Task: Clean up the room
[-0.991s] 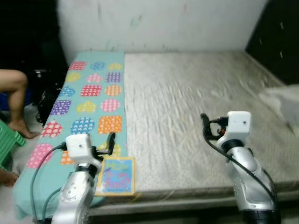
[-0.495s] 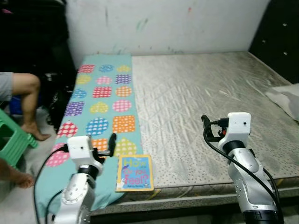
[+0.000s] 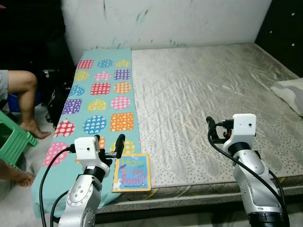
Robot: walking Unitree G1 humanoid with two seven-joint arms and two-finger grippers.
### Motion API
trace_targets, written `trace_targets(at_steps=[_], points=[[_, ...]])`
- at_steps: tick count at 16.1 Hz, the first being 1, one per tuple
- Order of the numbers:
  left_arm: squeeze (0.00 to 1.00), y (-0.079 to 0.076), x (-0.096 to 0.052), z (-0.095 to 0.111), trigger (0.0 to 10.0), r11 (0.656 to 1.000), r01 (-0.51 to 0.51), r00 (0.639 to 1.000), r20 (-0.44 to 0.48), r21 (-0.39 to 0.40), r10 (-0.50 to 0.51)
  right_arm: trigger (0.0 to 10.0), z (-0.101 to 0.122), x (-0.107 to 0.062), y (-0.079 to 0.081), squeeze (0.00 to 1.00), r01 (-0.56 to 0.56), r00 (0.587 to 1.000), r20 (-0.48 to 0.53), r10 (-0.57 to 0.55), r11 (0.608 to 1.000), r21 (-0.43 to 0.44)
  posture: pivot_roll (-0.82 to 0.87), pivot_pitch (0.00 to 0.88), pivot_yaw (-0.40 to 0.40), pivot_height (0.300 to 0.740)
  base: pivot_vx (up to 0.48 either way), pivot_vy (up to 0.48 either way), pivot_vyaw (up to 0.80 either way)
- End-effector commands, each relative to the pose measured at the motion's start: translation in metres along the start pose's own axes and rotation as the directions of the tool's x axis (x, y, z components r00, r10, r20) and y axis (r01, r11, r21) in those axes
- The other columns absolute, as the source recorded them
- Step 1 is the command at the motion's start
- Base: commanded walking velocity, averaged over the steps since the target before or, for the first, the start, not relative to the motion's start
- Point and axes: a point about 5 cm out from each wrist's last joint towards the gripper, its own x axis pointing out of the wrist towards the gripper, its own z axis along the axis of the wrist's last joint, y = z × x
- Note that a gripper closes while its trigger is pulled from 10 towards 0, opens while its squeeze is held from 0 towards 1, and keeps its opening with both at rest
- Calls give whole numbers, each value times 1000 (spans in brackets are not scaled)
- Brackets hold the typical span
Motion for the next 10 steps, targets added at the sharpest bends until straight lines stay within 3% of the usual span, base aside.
trace_targets(at_steps=[1, 6, 10], points=[[0, 0, 0, 5, 10000, 1000, 9, 1000, 18, 9, -9, 10000, 4, 2, 2, 0, -8, 1000, 15, 8, 1000, -5, -104, 42, 25, 740, 296, 0, 0], [0, 2, 0, 1, 10000, 1000, -29, 1000, -3, -11, 29, 10000, 3, 2, 1, 0, -8, 1000, 11, 8, 1000, -9, -103, 43, 25, 740, 52, 0, 0], [0, 1, 1, 1, 10000, 1000, -17, 1000, -6, -11, 17, 10000, 3, 2, 1, 0, -11, 1000, 12, 11, 1000, -10, -102, 38, 26, 740, 0, 464, 0]])
